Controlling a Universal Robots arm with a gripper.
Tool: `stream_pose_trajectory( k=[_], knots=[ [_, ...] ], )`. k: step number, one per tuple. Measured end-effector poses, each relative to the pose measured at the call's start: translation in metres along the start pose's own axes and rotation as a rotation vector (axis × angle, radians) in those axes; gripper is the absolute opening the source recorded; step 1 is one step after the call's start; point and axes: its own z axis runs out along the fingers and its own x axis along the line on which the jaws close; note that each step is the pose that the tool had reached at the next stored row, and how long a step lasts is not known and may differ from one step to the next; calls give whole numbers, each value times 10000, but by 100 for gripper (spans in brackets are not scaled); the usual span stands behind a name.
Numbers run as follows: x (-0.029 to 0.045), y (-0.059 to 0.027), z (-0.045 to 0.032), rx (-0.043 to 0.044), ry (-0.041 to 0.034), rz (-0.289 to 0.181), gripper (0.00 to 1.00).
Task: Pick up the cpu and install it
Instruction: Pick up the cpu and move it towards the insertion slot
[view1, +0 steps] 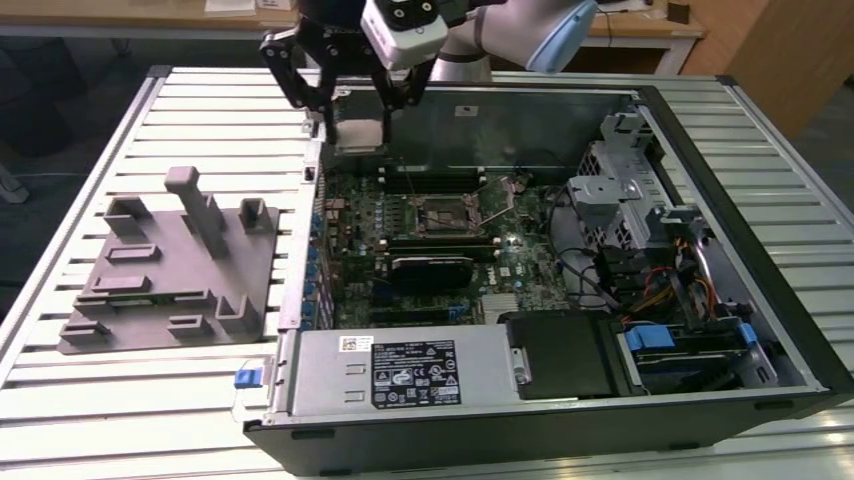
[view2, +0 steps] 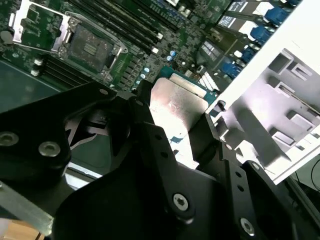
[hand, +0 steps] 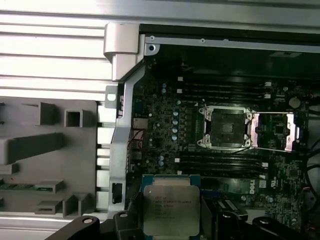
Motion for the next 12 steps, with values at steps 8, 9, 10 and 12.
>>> stream_pose_trajectory(
  k=[8, 9, 10, 12],
  knots=[
    [-170, 61, 15, -10, -3, 0, 54],
    [-191, 65, 17, -11, -2, 0, 54],
    [-214, 70, 20, -13, -3, 0, 54],
    [-259, 78, 28, -16, -4, 0, 54]
  ],
)
